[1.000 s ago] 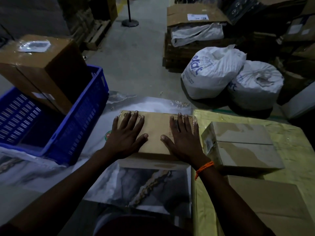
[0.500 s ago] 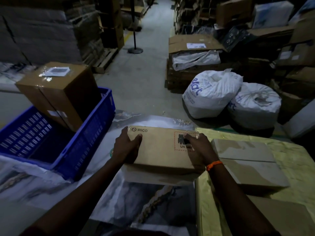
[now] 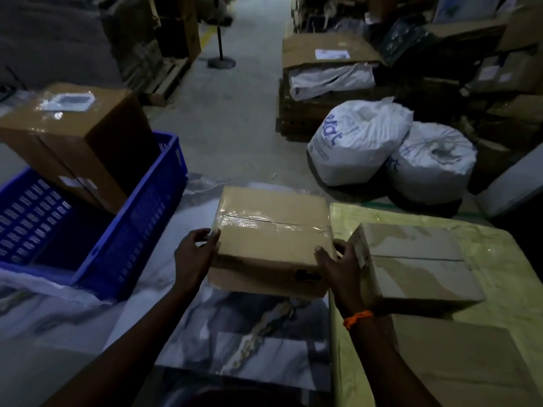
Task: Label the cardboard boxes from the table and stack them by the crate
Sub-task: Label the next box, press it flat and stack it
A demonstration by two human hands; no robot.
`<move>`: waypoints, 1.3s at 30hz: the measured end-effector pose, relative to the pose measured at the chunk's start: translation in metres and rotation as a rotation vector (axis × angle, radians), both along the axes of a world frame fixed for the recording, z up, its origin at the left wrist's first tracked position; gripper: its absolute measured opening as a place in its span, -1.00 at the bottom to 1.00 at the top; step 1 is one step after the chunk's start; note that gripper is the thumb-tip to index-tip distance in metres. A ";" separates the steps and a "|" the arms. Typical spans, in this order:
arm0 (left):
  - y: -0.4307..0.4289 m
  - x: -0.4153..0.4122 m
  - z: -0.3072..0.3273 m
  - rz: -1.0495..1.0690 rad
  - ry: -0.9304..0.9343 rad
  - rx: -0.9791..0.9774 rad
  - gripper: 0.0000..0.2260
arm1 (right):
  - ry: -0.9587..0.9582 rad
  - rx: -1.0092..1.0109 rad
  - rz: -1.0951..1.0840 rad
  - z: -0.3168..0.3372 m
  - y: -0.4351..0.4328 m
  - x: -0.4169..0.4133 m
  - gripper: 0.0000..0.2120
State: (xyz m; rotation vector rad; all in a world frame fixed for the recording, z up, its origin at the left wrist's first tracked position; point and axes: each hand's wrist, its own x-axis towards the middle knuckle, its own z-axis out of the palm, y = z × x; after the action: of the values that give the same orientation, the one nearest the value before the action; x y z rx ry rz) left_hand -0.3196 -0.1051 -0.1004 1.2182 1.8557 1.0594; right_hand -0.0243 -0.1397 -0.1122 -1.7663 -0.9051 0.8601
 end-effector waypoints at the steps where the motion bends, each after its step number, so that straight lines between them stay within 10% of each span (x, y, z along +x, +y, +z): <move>1: -0.006 -0.003 -0.007 -0.010 0.026 -0.007 -0.65 | -0.019 -0.022 0.001 -0.007 -0.009 -0.001 -0.59; 18: -0.090 -0.028 -0.038 -0.086 -0.037 -0.120 -0.73 | -0.205 -0.095 0.046 -0.040 -0.079 0.002 -0.43; 24: -0.042 0.004 -0.039 -0.485 0.525 0.179 -0.49 | -0.830 -0.029 0.390 -0.042 -0.031 -0.033 -0.23; 39: -0.001 0.044 -0.047 -0.837 0.874 0.009 -0.35 | -0.978 -0.091 0.709 -0.051 0.016 -0.066 -0.32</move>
State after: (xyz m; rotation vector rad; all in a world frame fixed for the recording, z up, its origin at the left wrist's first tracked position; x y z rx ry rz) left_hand -0.2753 -0.1056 -0.1476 2.4025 1.5499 0.0388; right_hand -0.0907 -0.1240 -0.1633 -1.9591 -2.2432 0.3904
